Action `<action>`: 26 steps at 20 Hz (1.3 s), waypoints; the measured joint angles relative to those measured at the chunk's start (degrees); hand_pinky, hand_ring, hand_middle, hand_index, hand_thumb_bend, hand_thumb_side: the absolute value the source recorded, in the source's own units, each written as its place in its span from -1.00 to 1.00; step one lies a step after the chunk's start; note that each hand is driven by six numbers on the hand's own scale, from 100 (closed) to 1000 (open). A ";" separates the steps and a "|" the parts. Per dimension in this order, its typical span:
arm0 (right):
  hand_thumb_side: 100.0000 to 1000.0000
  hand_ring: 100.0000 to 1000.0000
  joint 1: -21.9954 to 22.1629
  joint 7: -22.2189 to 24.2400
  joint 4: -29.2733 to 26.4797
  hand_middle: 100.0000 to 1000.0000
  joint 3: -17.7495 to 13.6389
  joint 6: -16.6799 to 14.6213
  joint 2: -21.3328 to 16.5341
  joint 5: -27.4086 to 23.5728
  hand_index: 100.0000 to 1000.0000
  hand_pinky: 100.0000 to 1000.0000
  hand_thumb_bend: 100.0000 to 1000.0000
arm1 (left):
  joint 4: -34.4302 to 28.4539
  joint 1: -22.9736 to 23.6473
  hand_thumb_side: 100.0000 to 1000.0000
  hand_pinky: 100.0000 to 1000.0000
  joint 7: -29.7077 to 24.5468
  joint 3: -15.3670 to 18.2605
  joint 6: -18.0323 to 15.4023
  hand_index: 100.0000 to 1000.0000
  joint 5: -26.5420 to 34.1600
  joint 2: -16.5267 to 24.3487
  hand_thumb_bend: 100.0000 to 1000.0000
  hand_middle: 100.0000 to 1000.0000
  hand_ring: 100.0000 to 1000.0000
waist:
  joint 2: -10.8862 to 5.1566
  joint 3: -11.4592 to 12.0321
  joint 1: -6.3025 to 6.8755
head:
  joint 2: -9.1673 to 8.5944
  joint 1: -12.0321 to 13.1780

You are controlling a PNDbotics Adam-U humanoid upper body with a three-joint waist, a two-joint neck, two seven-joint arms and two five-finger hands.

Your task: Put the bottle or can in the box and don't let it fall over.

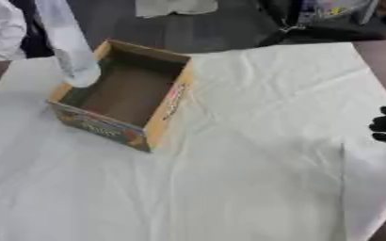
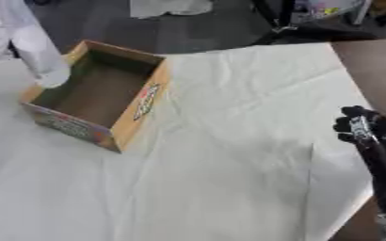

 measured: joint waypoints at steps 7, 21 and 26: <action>0.35 0.35 -0.53 0.21 0.00 0.14 0.14 -0.04 0.00 0.04 0.41 0.43 -1.00 | 0.41 -0.01 -0.83 0.03 0.67 -1.00 -0.16 -0.50 -0.52 -1.22 -1.00 -0.64 -0.72 | 0.33 -0.44 0.15 | -0.08 0.03; 0.35 0.35 -1.51 0.77 0.00 0.14 0.16 -0.86 -0.04 -0.10 0.41 0.43 -1.00 | 1.71 2.12 -0.90 0.09 -0.57 -3.05 -0.56 -0.30 -2.70 -2.62 -1.00 -0.42 -0.51 | 0.64 -1.01 -0.26 | -0.08 0.28; 0.33 0.35 -1.53 0.82 0.00 0.14 0.17 -0.92 -0.04 -0.26 0.41 0.43 -1.00 | 1.41 3.76 -0.93 0.15 -2.22 -3.66 -0.97 -0.19 -2.72 -2.61 -1.00 -0.27 -0.36 | 0.65 -0.90 -0.48 | -0.08 0.25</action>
